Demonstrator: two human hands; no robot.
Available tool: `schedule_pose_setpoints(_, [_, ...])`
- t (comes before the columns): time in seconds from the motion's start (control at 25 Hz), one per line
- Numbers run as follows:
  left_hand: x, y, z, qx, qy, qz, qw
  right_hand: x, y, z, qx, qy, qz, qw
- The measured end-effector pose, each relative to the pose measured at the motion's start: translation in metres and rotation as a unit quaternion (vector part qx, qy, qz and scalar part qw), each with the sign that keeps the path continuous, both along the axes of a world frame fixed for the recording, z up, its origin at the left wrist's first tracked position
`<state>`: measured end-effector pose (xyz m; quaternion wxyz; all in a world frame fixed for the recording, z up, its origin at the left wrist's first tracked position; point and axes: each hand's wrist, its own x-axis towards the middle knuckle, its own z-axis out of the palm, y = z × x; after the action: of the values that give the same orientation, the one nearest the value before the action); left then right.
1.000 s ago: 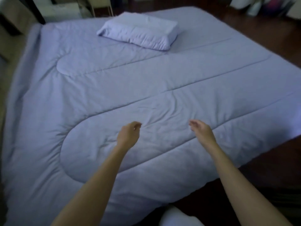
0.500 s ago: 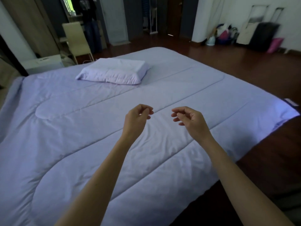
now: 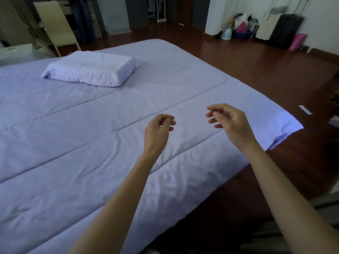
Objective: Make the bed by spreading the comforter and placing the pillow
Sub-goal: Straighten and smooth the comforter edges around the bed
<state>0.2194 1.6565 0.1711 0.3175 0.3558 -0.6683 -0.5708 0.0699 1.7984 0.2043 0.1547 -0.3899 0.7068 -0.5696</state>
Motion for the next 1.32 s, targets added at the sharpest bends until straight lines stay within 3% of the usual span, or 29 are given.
schedule_pose_setpoints(0.28, [-0.07,0.015,-0.093,-0.019,-0.142,0.067,0.987,-0.056,-0.001,-0.078,0.062,-0.074,-0.034,0.995])
schedule_pose_setpoints(0.44, [-0.118,0.008,-0.175,-0.061,-0.235,0.005,0.97,-0.076,-0.019,-0.139,0.125,-0.1,-0.031,0.987])
schedule_pose_setpoints(0.52, [-0.118,-0.006,-0.224,-0.1,-0.311,-0.052,0.944,-0.08,-0.044,-0.159,0.149,-0.105,-0.005,0.983])
schedule_pose_setpoints(0.6, [-0.096,-0.023,-0.27,-0.198,-0.373,-0.083,0.903,-0.082,-0.07,-0.171,0.159,-0.107,0.014,0.981])
schedule_pose_setpoints(0.68, [-0.05,-0.038,-0.293,-0.24,-0.438,-0.023,0.866,-0.078,-0.101,-0.181,0.176,-0.108,0.053,0.977])
schedule_pose_setpoints(0.84, [0.052,-0.068,-0.296,-0.155,-0.498,0.218,0.825,-0.058,-0.165,-0.2,0.172,-0.125,0.096,0.972])
schedule_pose_setpoints(0.92, [0.093,-0.074,-0.289,-0.12,-0.528,0.302,0.785,-0.041,-0.199,-0.212,0.172,-0.065,0.121,0.975])
schedule_pose_setpoints(1.0, [0.137,-0.073,-0.298,-0.057,-0.573,0.347,0.741,-0.021,-0.225,-0.231,0.213,0.023,0.204,0.955])
schedule_pose_setpoints(1.04, [0.183,-0.081,-0.345,-0.027,-0.576,0.36,0.733,-0.012,-0.23,-0.246,0.253,0.066,0.262,0.929])
schedule_pose_setpoints(1.12, [0.255,-0.093,-0.433,0.033,-0.512,0.398,0.76,-0.014,-0.227,-0.282,0.32,0.221,0.344,0.855])
schedule_pose_setpoints(1.16, [0.274,-0.105,-0.449,-0.036,-0.502,0.407,0.762,-0.028,-0.221,-0.299,0.322,0.306,0.357,0.822])
schedule_pose_setpoints(1.2, [0.256,-0.119,-0.448,-0.153,-0.541,0.417,0.714,-0.049,-0.212,-0.314,0.313,0.362,0.346,0.807])
schedule_pose_setpoints(1.24, [0.203,-0.13,-0.424,-0.128,-0.538,0.436,0.71,-0.075,-0.205,-0.322,0.306,0.387,0.325,0.807])
schedule_pose_setpoints(1.32, [0.041,-0.132,-0.31,-0.088,-0.496,0.409,0.76,-0.147,-0.192,-0.33,0.317,0.384,0.276,0.822])
